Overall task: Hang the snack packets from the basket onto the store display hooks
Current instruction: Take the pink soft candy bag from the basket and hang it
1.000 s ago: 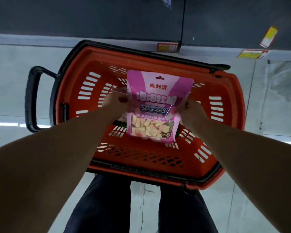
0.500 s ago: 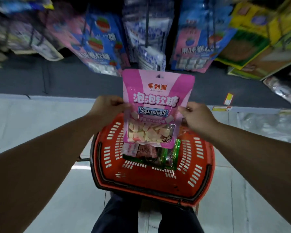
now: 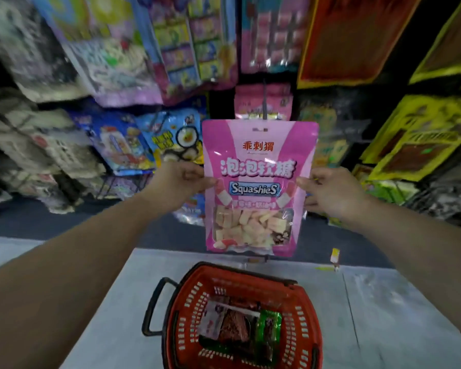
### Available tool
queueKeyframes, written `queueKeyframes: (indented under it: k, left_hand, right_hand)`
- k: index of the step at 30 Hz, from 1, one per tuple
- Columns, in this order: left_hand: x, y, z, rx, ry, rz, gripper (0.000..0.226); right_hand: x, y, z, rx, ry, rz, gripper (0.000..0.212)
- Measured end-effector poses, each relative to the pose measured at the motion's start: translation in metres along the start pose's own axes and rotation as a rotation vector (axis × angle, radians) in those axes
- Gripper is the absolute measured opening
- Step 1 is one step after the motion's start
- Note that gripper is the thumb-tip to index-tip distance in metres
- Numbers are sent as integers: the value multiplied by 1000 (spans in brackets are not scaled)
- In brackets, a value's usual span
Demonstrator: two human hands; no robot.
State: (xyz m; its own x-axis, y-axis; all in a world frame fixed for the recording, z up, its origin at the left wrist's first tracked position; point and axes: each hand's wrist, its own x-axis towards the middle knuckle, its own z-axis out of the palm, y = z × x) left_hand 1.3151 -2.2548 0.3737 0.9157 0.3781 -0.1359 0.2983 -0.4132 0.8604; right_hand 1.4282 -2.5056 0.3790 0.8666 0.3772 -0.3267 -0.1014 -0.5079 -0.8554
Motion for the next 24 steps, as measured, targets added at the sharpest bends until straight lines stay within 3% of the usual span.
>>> queueKeyframes:
  k: [4,13,19,24]
  left_hand:
    - [-11,98,-45,66,60,106,27]
    - [-56,288,-141,140,163,389,18]
    - [-72,345,-182,263,228,463,31]
    - [-73,355,-200,283,186,483,31]
  right_hand:
    - [-34,-88,-46,-29,55,-110,25]
    - [-117,-248,-136,14,200,-384,21]
    - [-143,-303,-155,-17,291,-484,27]
    - [-147,-324,-155,-66,306,-503,22]
